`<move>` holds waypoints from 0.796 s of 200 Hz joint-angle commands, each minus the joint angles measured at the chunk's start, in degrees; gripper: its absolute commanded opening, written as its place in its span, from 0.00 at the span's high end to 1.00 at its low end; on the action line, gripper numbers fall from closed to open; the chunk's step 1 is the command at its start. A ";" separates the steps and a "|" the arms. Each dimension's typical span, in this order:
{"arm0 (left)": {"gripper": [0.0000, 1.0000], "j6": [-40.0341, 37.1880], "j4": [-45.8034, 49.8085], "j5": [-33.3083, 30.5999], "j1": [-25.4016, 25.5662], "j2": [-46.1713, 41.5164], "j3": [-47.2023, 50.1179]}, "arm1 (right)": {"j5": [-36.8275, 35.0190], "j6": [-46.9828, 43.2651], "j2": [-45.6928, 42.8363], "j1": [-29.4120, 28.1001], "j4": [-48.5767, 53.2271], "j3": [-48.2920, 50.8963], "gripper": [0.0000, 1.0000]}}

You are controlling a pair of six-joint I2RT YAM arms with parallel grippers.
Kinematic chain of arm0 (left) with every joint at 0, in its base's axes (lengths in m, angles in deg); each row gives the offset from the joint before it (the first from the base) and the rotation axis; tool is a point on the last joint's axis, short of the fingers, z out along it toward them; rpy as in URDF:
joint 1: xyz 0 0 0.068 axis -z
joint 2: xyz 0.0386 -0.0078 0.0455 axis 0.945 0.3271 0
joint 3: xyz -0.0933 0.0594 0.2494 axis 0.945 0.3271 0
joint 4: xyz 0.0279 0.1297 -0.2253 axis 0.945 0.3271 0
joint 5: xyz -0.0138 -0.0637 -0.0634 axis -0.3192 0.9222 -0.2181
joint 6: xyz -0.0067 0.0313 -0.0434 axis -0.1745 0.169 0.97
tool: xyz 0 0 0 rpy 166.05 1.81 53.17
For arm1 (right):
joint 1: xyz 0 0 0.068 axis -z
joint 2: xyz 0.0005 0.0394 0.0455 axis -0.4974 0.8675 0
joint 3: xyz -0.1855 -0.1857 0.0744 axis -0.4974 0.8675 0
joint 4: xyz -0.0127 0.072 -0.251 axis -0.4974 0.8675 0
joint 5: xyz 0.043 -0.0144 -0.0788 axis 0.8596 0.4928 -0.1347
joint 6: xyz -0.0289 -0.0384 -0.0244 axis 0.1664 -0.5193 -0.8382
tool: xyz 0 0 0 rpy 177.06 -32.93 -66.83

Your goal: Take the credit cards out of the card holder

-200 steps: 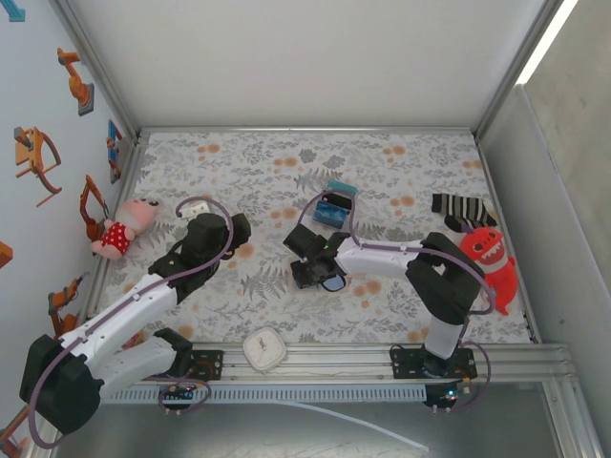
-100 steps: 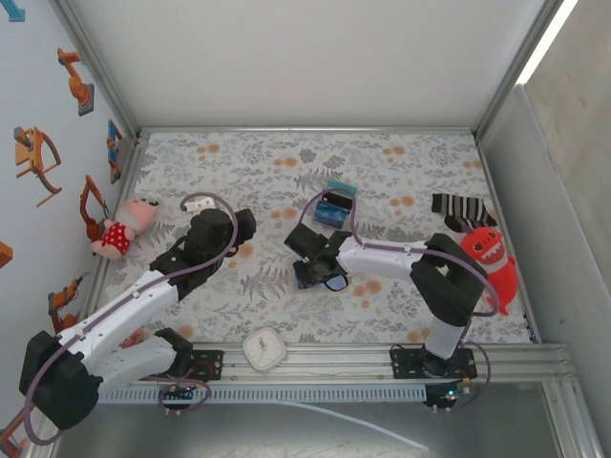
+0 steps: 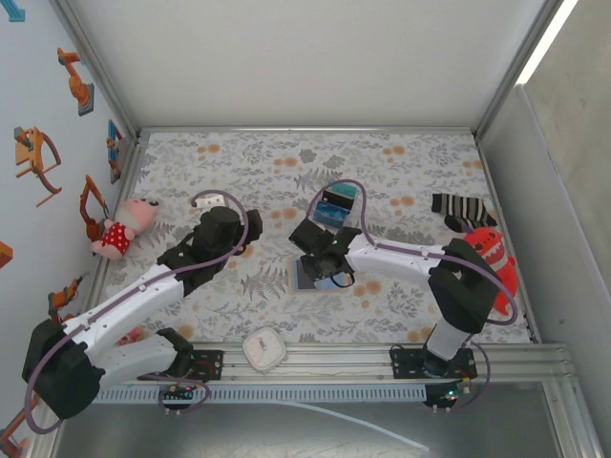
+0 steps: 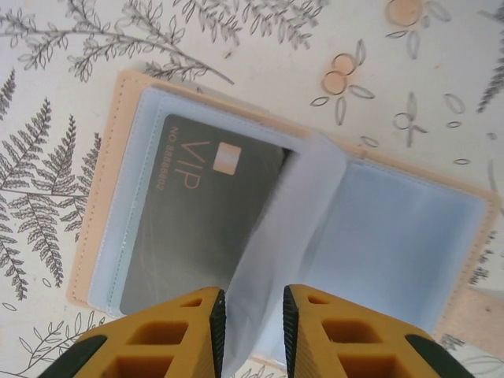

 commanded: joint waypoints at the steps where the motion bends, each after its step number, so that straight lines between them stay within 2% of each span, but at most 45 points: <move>1: 0.03 -1.98 1.08 -1.22 0.80 1.02 -2.16 | -3.45 2.21 -2.68 0.87 1.71 2.06 0.74; 53: 0.03 -5.29 2.24 -0.26 4.28 5.69 -4.95 | -2.57 3.86 -6.39 3.37 0.08 7.09 0.73; 96: 0.03 -7.34 3.96 -0.19 7.60 11.13 -7.18 | 2.01 5.29 -7.94 5.56 -4.38 11.51 0.73; 159: 0.03 -8.12 5.56 3.95 11.58 18.75 -6.94 | 4.47 6.44 -8.41 9.00 -6.29 15.95 0.73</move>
